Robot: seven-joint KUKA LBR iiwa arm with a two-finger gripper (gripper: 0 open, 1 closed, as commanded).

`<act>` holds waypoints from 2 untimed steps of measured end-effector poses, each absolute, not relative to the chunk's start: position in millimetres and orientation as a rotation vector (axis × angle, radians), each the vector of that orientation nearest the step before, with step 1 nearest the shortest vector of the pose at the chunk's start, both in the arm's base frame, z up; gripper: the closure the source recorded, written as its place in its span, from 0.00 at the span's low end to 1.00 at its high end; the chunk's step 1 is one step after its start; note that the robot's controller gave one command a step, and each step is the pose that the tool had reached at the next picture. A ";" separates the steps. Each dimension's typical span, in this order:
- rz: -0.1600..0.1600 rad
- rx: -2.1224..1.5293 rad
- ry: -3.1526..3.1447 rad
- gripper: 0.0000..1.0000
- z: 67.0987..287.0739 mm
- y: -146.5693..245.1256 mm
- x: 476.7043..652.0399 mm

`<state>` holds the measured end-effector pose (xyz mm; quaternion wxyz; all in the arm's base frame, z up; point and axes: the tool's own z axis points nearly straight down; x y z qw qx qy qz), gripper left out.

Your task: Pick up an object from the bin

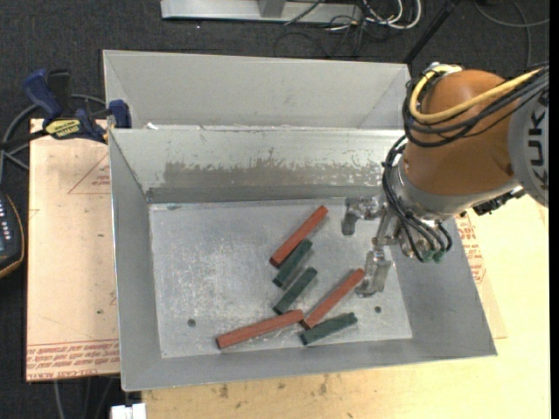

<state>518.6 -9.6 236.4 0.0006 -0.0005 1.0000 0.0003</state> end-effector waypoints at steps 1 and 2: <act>0.002 -0.060 3.150 0.00 104.2 -38.5 488.5; 0.001 -0.209 3.123 0.00 70.6 -8.4 491.7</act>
Offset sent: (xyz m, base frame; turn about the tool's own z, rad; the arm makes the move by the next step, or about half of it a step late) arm -0.0276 -0.0286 -0.1275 -0.0407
